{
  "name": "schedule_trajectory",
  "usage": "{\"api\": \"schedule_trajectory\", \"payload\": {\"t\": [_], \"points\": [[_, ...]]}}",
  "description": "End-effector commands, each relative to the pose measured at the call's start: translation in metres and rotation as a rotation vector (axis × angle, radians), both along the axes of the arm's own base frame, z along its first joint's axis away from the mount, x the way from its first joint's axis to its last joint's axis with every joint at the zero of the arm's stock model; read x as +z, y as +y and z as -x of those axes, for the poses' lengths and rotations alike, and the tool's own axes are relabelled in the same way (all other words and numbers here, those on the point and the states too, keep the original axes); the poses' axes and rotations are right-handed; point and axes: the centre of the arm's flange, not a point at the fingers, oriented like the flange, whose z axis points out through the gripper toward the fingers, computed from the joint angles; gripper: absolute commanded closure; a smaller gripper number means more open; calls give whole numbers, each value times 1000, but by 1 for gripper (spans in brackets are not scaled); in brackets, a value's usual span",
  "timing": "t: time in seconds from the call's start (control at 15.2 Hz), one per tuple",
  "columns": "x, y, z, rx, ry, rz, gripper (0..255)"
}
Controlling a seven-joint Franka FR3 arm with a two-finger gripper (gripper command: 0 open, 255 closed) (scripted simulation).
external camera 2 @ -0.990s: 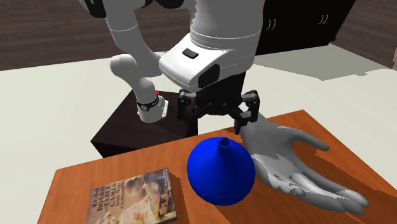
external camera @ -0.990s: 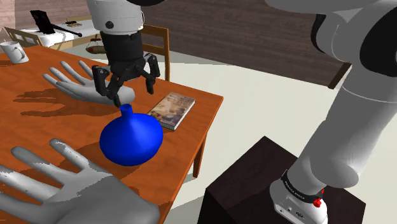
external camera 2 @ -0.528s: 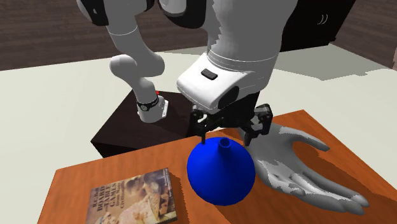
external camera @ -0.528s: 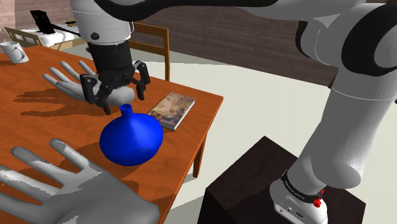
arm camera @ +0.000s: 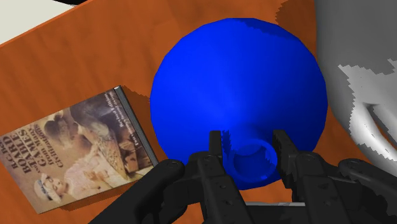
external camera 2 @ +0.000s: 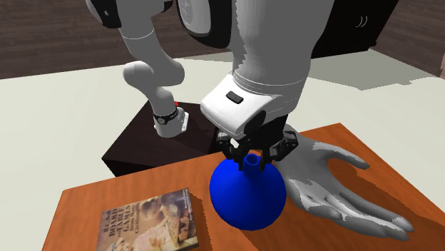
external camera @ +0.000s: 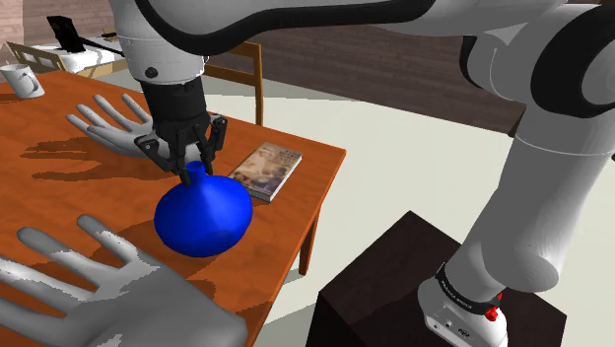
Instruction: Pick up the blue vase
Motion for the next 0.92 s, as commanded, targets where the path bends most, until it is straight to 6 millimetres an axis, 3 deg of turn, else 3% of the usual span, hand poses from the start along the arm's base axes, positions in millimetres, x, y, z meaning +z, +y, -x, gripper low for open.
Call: {"api": "schedule_trajectory", "payload": {"t": [0.0, 0.33, 0.86], "points": [[0, 0, 0, 0, 1, 0, 255], [0, 0, 0, 0, 1, 0, 255], [42, 0, 0, 0, 1, 0, 255]]}}
